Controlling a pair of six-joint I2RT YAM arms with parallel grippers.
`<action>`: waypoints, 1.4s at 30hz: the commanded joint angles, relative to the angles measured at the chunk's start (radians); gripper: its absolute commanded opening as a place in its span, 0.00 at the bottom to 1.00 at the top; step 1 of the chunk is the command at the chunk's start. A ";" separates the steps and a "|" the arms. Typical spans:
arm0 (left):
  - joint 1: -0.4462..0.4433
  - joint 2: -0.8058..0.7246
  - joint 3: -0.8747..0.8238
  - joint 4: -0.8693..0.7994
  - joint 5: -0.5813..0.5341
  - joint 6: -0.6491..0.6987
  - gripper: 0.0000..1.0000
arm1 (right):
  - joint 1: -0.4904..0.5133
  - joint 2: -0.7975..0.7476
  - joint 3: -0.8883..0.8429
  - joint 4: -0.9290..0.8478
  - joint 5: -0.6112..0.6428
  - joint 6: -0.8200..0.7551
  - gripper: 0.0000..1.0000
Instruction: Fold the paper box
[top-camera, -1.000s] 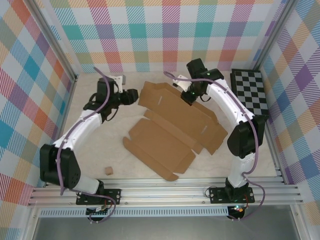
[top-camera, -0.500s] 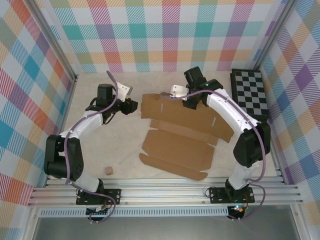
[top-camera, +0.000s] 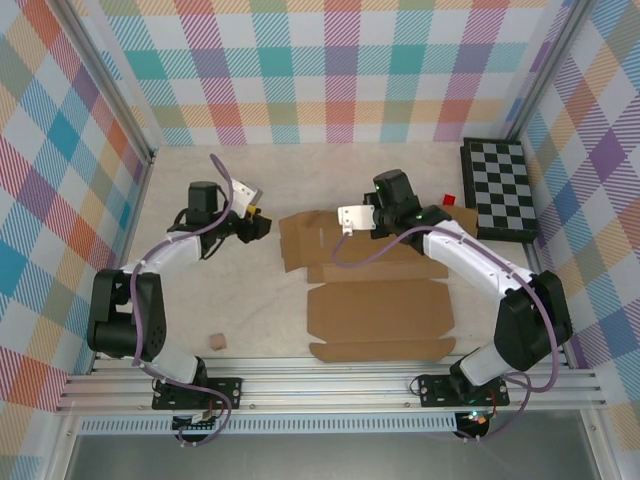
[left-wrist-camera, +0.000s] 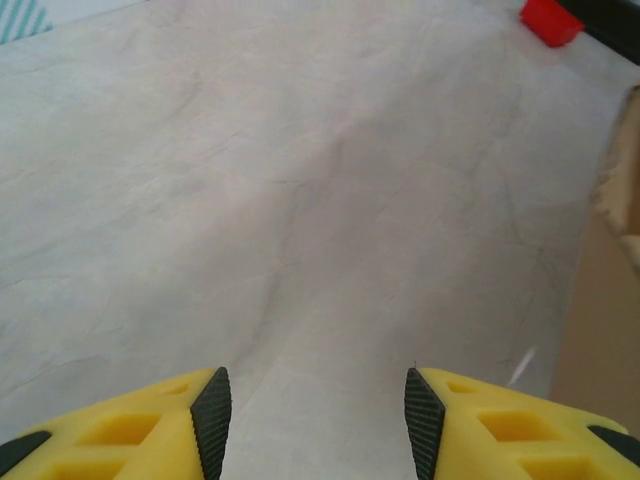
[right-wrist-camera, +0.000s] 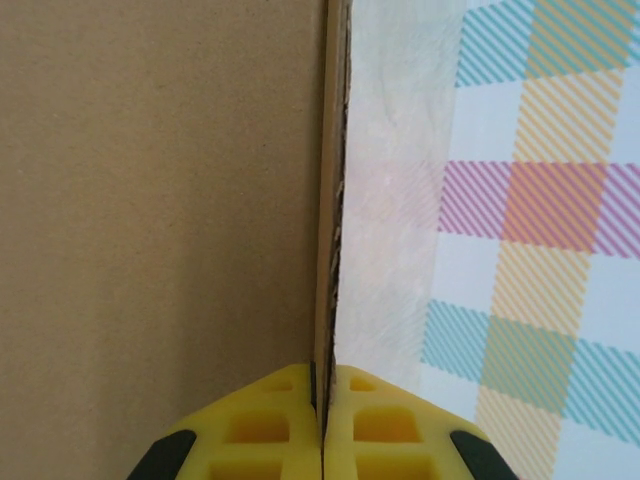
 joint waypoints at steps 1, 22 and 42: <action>-0.062 0.008 -0.024 0.023 0.044 0.034 0.53 | 0.008 -0.031 -0.018 0.206 0.029 -0.045 0.00; -0.167 0.031 0.046 -0.001 -0.085 0.086 0.51 | 0.017 0.048 -0.265 0.766 -0.002 -0.256 0.00; -0.255 0.210 0.187 0.055 -0.163 0.094 0.50 | 0.017 0.085 -0.252 0.664 -0.037 -0.198 0.00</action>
